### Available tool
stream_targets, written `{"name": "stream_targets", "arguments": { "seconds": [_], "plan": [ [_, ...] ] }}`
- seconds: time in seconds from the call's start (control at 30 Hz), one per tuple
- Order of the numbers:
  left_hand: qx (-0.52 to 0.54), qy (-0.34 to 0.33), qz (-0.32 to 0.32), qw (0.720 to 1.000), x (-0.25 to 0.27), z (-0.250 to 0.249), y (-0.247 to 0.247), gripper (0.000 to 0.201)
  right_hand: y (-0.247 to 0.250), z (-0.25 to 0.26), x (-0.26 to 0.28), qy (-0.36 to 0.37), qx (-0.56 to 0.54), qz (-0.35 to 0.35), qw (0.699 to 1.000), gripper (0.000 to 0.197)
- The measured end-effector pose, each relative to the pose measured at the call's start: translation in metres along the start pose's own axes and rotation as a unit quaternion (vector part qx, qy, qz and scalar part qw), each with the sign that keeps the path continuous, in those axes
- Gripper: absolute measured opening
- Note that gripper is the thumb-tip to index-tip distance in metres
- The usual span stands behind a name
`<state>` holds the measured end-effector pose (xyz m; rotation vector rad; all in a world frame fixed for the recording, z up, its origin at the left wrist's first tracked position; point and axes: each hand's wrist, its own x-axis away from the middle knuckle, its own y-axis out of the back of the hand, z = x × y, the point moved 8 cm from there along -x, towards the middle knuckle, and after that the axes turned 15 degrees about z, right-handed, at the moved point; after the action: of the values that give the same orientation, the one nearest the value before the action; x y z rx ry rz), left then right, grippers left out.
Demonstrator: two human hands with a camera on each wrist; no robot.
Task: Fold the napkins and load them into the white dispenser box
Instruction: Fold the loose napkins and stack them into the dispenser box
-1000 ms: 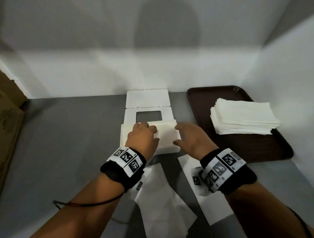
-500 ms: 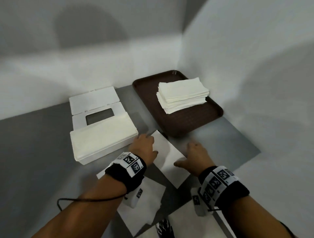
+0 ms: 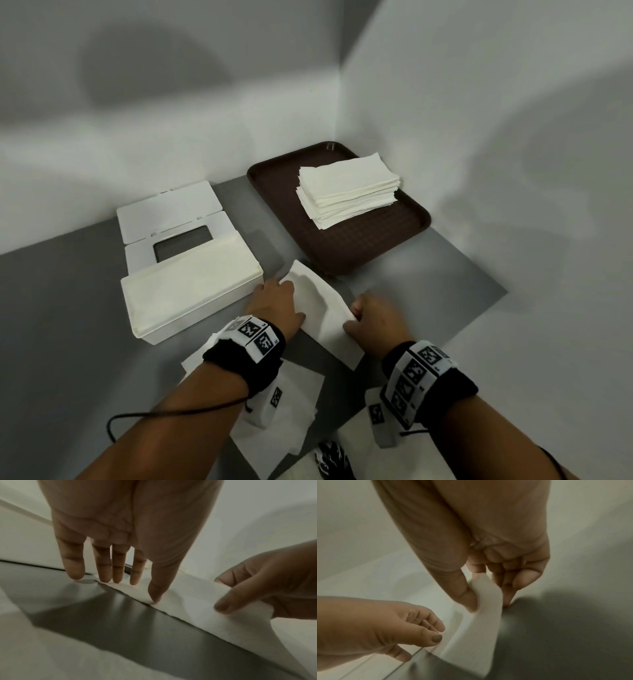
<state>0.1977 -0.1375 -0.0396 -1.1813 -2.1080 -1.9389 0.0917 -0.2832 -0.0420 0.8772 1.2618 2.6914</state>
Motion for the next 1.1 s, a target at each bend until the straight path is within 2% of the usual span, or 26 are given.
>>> {"name": "stream_targets", "arguments": {
  "seconds": [0.07,0.17,0.3,0.4,0.5,0.6,0.7,0.73,0.8,0.93,1.0,1.1],
  "plan": [
    [0.03,-0.004,-0.027,0.999,0.002,0.001,0.006,0.058,0.01,0.005,0.006,0.034,-0.08,-0.033,0.996,0.024],
    [0.135,-0.039,-0.072,0.987,0.006,0.003,0.021,0.062,0.034,0.017,0.023,0.1,-0.144,-0.083,0.981,0.022],
    [0.31,-0.112,-0.145,0.933,0.018,0.01,0.048,0.058,0.075,0.033,0.041,0.18,-0.194,-0.117,0.957,0.014],
    [0.393,-0.137,-0.153,0.896,0.034,0.022,0.07,0.042,0.094,0.044,0.04,0.201,-0.211,-0.085,0.953,0.015],
    [0.416,-0.158,-0.133,0.885,0.041,0.037,0.082,0.02,0.1,0.058,0.03,0.214,-0.226,-0.034,0.95,0.015],
    [0.51,-0.159,-0.119,0.837,0.046,0.062,0.082,0.016,0.097,0.075,0.011,0.218,-0.213,-0.003,0.952,0.015],
    [0.5,-0.123,-0.158,0.843,0.054,0.093,0.088,0.013,0.084,0.097,-0.015,0.226,-0.246,0.043,0.942,0.021],
    [0.489,-0.097,-0.184,0.847,0.059,0.107,0.091,0.007,0.078,0.106,-0.025,0.228,-0.291,0.067,0.927,0.023],
    [0.466,-0.029,-0.234,0.853,0.067,0.135,0.095,0.014,0.066,0.119,-0.045,0.216,-0.37,0.097,0.898,0.028],
    [0.429,0.062,-0.272,0.859,0.076,0.179,0.09,0.02,0.049,0.15,-0.089,0.22,-0.31,0.083,0.921,0.034],
    [0.429,0.098,-0.294,0.849,0.08,0.195,0.086,0.016,0.039,0.166,-0.104,0.231,-0.246,0.071,0.939,0.035],
    [0.415,0.13,-0.329,0.838,0.087,0.207,0.082,0.024,0.03,0.182,-0.117,0.236,-0.145,0.031,0.961,0.033]
  ]
}}
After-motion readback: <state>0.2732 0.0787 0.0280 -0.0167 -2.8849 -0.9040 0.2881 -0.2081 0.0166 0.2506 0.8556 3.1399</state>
